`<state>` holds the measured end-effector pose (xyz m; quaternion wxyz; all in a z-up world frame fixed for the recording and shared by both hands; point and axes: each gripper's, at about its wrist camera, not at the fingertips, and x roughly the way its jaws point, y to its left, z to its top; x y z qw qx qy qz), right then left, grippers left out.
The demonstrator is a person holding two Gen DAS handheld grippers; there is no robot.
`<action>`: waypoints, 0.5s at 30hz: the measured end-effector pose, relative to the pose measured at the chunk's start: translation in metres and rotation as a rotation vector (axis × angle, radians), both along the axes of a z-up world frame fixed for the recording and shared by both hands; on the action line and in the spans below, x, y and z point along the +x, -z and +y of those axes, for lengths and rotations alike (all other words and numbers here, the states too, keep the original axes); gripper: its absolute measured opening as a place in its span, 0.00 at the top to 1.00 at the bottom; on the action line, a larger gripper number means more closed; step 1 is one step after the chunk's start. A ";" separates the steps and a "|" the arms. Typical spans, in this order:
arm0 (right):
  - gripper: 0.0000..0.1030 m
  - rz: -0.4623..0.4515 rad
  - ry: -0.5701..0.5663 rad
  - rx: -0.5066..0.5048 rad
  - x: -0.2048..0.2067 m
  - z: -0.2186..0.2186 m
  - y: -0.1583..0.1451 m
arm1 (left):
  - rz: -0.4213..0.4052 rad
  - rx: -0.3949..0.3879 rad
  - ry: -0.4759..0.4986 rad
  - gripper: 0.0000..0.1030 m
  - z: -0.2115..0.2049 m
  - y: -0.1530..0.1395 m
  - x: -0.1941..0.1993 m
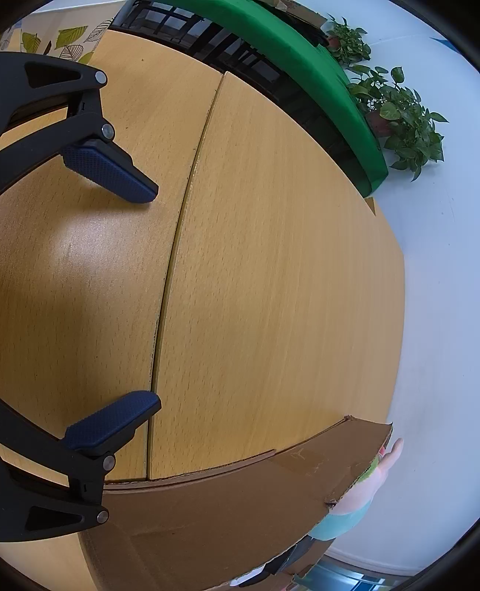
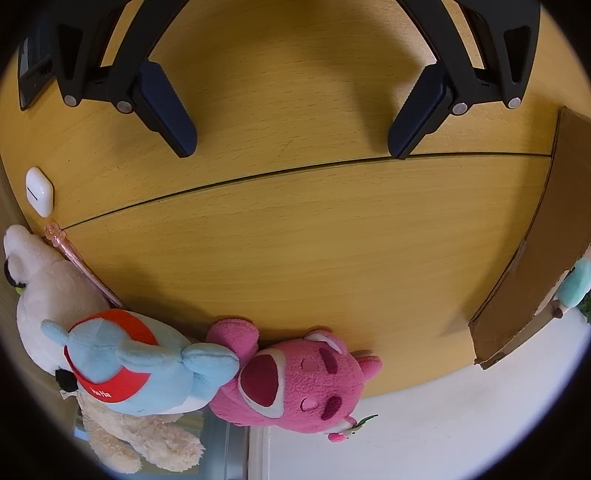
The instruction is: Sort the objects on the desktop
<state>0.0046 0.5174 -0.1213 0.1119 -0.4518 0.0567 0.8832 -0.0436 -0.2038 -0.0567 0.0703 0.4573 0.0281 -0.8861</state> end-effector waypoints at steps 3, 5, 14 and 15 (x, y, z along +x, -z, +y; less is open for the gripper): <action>0.00 -0.004 -0.005 0.005 -0.002 -0.005 -0.001 | 0.001 0.000 0.000 0.00 -0.001 0.000 0.000; 0.00 -0.004 -0.005 0.006 -0.003 -0.005 -0.002 | 0.000 0.000 0.000 0.00 0.000 0.000 0.001; 0.00 -0.005 -0.003 0.006 -0.003 -0.006 -0.002 | 0.001 0.001 0.002 0.00 -0.004 0.001 -0.001; 0.00 -0.005 -0.003 0.006 -0.003 -0.006 -0.002 | 0.001 0.001 0.002 0.00 -0.004 0.001 -0.001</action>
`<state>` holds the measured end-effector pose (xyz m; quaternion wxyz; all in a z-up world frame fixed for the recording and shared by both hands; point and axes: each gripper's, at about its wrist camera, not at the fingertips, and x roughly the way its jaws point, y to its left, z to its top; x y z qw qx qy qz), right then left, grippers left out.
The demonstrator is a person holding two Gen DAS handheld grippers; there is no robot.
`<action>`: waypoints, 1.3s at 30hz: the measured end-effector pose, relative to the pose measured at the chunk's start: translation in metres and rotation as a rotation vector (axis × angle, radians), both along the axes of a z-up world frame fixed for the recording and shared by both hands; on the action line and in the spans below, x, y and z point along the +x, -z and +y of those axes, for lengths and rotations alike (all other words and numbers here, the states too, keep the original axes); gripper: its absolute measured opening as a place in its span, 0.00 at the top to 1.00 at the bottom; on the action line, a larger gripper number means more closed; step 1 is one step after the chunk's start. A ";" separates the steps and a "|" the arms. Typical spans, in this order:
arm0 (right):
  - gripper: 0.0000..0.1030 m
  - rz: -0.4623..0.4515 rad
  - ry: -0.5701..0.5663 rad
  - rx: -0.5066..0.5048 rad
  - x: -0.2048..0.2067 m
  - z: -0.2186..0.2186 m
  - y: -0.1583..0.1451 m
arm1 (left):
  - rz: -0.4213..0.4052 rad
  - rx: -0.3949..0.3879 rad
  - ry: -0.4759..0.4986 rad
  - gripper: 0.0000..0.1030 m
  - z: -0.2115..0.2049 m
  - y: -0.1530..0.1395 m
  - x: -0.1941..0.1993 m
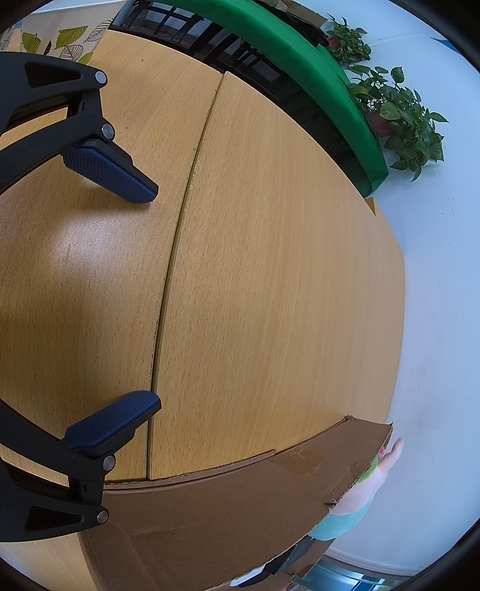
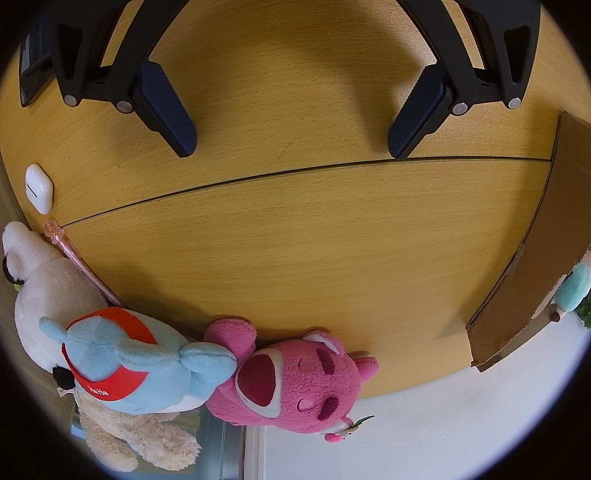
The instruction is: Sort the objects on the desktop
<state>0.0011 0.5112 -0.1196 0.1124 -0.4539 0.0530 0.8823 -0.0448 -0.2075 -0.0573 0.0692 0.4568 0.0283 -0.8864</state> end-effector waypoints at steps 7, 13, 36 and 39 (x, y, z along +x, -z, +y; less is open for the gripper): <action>0.00 0.000 0.000 0.000 0.000 0.000 0.000 | 0.000 0.000 0.001 0.00 -0.002 0.000 -0.001; 0.00 0.000 0.000 0.000 0.000 0.000 0.000 | 0.001 0.001 0.002 0.00 -0.003 0.000 -0.001; 0.00 0.000 0.000 0.001 0.001 0.000 0.001 | 0.001 0.001 0.004 0.00 -0.006 0.001 -0.002; 0.00 0.000 0.000 0.001 0.000 0.001 0.001 | 0.001 0.001 0.004 0.00 -0.006 0.001 -0.003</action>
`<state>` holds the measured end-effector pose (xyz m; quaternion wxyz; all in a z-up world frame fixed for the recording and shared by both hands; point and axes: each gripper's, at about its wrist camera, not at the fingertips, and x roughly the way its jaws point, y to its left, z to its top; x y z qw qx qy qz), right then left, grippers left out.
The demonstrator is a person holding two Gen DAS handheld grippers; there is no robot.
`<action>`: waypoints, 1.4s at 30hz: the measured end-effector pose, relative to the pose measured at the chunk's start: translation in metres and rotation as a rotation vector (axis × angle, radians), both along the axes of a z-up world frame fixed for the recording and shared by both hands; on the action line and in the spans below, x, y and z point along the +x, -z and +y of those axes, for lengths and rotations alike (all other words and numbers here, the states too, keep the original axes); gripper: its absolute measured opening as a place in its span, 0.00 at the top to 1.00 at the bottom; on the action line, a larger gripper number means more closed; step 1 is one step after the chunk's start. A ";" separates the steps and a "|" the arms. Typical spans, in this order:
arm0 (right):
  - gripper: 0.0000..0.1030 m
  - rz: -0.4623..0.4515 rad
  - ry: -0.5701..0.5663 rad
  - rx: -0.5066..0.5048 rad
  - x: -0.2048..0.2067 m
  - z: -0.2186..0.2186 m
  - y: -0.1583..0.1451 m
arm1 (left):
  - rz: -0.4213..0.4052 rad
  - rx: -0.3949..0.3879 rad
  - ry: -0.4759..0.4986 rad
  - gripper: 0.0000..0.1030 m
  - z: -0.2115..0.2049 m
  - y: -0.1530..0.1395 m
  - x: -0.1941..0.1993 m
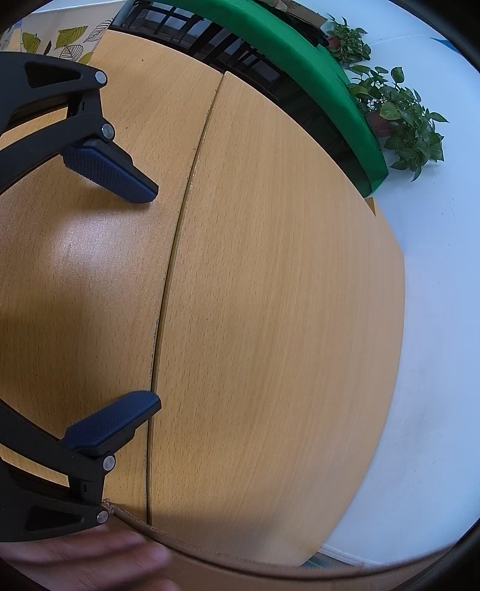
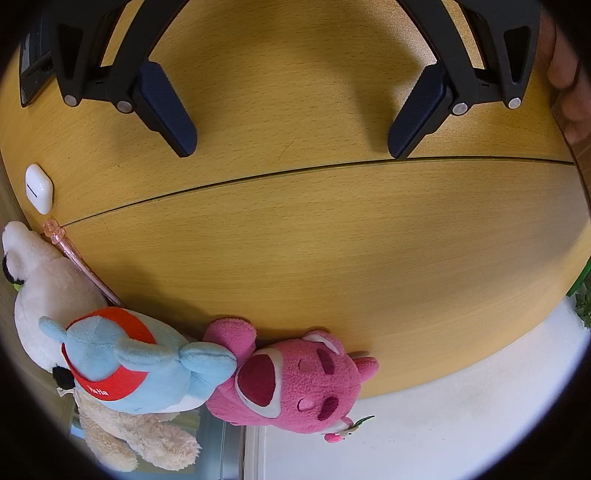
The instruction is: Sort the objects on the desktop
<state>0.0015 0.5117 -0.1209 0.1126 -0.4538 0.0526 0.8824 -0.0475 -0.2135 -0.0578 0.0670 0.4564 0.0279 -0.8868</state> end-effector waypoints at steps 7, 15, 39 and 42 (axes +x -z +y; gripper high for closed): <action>0.00 -0.001 0.000 0.000 0.000 0.000 0.000 | 0.000 0.000 0.001 0.00 -0.001 0.000 0.000; 0.00 -0.002 -0.001 0.000 -0.001 0.000 0.000 | 0.000 0.000 0.002 0.00 -0.002 0.001 -0.001; 0.00 -0.003 -0.003 0.001 -0.002 -0.001 0.000 | 0.000 0.002 0.004 0.00 -0.014 0.002 -0.010; 0.00 -0.003 -0.003 0.001 -0.002 -0.001 0.000 | 0.000 0.002 0.005 0.00 -0.014 0.002 -0.010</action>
